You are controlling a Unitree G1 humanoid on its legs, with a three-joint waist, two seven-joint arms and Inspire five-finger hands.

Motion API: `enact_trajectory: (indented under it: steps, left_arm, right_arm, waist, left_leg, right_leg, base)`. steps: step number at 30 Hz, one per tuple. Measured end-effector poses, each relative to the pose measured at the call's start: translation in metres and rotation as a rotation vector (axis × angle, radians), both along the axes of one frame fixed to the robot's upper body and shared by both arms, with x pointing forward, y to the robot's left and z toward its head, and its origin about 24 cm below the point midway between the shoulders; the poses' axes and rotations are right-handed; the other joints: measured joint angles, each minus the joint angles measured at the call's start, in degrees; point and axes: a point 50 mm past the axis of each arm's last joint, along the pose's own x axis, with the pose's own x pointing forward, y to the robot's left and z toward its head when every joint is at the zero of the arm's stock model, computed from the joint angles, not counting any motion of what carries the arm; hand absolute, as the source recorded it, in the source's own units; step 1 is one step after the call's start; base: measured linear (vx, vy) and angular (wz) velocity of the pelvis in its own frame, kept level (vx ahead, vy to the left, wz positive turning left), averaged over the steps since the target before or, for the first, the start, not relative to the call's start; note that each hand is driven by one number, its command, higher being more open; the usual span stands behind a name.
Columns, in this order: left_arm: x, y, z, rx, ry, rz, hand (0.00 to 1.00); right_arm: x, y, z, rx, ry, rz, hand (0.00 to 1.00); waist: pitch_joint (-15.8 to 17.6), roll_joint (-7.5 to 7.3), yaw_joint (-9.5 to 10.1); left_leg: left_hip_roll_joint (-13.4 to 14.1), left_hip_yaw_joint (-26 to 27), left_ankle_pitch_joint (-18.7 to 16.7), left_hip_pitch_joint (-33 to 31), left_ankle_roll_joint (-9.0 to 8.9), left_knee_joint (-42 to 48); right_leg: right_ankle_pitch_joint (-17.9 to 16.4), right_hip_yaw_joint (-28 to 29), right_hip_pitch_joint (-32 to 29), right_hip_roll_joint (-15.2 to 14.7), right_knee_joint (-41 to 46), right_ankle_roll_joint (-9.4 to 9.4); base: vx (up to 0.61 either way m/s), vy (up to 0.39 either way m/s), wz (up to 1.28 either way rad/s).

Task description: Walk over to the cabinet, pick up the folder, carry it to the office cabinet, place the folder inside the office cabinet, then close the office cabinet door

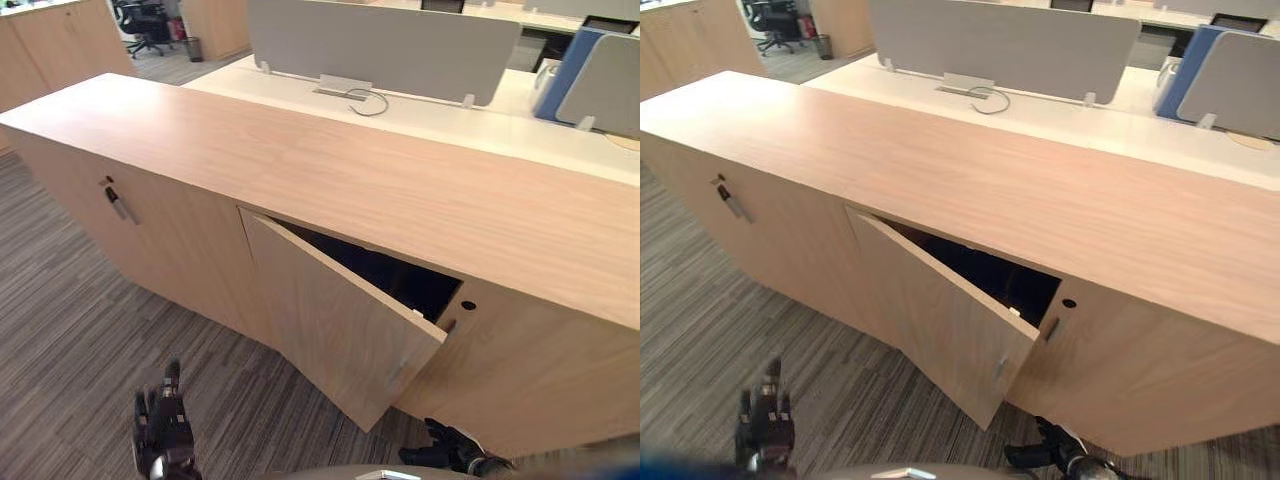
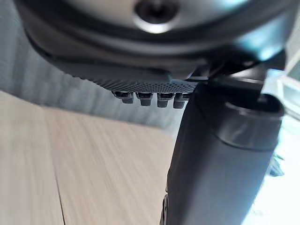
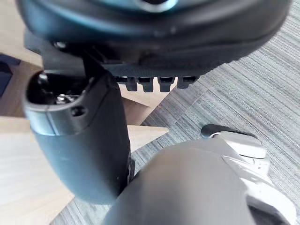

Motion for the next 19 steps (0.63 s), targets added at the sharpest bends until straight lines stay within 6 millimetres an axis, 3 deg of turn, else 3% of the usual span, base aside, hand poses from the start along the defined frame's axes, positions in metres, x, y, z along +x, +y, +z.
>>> enact_trajectory:
  steps: [3,5,7,9,10,11,13,14,16,18,19]
  left_arm:
    - [-0.038,-0.027,-0.028,-0.159,0.213,-0.066,1.0]
    - [-0.053,-0.037,-0.035,-0.192,0.306,-0.133,1.0]
    - [-0.054,-0.045,-0.037,-0.186,0.363,-0.243,1.0]
    - [-0.046,-0.047,-0.037,-0.165,0.37,-0.304,1.0]
    - [-0.039,-0.049,-0.037,-0.157,0.362,-0.329,1.0]
    - [-0.03,-0.051,-0.036,-0.137,0.36,-0.368,1.0]
    - [-0.025,-0.052,-0.036,-0.115,0.368,-0.404,1.0]
    - [-0.023,-0.052,-0.036,-0.109,0.368,-0.417,1.0]
    - [-0.019,-0.054,-0.036,-0.108,0.365,-0.441,1.0]
    - [-0.01,-0.052,-0.035,-0.089,0.367,-0.462,1.0]
    - [-0.01,-0.052,-0.034,-0.085,0.369,-0.469,1.0]
  right_arm:
    - [-0.002,0.013,-0.004,0.029,0.02,-0.011,1.0]
    - [-0.003,0.013,-0.005,0.032,0.027,-0.029,1.0]
    - [0.001,0.013,-0.004,0.034,0.024,-0.046,1.0]
    - [0.008,0.011,-0.003,0.025,0.016,-0.048,1.0]
    - [0.013,0.01,-0.001,0.016,0.008,-0.051,1.0]
    - [0.016,0.008,0.0,0.007,0.0,-0.069,1.0]
    - [0.014,0.004,-0.001,-0.009,-0.007,-0.108,1.0]
    - [0.01,0.003,-0.001,-0.023,-0.001,-0.123,1.0]
    - [0.008,-0.003,-0.002,-0.043,0.005,-0.202,1.0]
    - [-0.003,-0.01,-0.007,0.007,0.029,-0.512,1.0]
    - [-0.008,-0.011,-0.008,0.022,0.04,-0.584,1.0]
  waist:
    - [-0.52,-0.28,0.33]
    - [-0.58,-0.29,0.4]
    - [-0.51,-0.35,0.59]
    - [-0.15,0.05,1.75]
    - [0.46,0.62,2.33]
    - [1.2,0.62,2.47]
    - [1.24,0.63,2.21]
    - [0.84,0.64,2.32]
    - [-0.55,1.02,2.86]
    - [-1.1,1.66,3.52]
    - [-1.15,1.71,3.52]
  left_leg:
    - [-0.25,3.37,-0.22,2.09,0.15,-5.56]
    - [-0.35,5.58,-0.2,3.28,0.19,-5.79]
    - [-0.99,9.24,-0.11,3.7,0.41,-5.86]
    - [-1.09,13.06,-0.09,3.7,0.68,-5.63]
    - [-0.46,14.59,0.02,3.72,0.87,-5.67]
    - [-0.76,16.03,0.04,4.78,0.91,-5.63]
    - [-1.45,16.55,0.03,6.9,0.92,-6.34]
    - [-1.49,16.44,0.29,7.74,0.76,-7.03]
    - [-1.35,16.71,1.83,8.47,0.44,-10.32]
    - [-0.97,16.32,3.97,8.53,0.43,-15.48]
    - [-0.88,15.93,4.59,8.68,0.68,-16.52]
  right_leg:
    - [2.25,3.13,-1.43,0.08,-2.11,0.77]
    - [3.08,5.24,-1.52,0.12,-2.64,1.17]
    - [3.95,8.83,-3.86,0.08,-1.57,1.97]
    - [5.0,8.96,-7.31,0.39,1.43,2.69]
    - [5.36,5.86,-8.33,-0.3,2.74,2.3]
    - [3.97,-2.87,-9.6,-2.63,6.25,0.16]
    - [1.97,-13.66,-9.58,-7.37,10.84,-1.84]
    - [2.1,-14.3,-9.02,-7.44,10.65,-0.42]
    - [3.27,-14.19,-8.84,-5.61,8.23,-0.29]
    - [6.88,-14.04,-8.03,-3.05,1.43,-1.23]
    - [7.97,-14.04,-7.44,-2.42,-0.35,-1.39]
  base:
    - [-0.05,0.08,-0.45]
    - [-0.04,0.07,-0.67]
    - [-0.07,0.078,-0.82]
    - [-0.11,0.047,-0.92]
    - [-0.19,-0.001,-0.9]
    - [-0.16,-0.007,-0.54]
    - [-0.1,0.015,-0.17]
    - [-0.04,-0.03,-0.02]
    - [0.0,-0.094,-0.1]
    - [0.03,-0.1,-0.17]
    - [0.03,-0.044,-0.1]
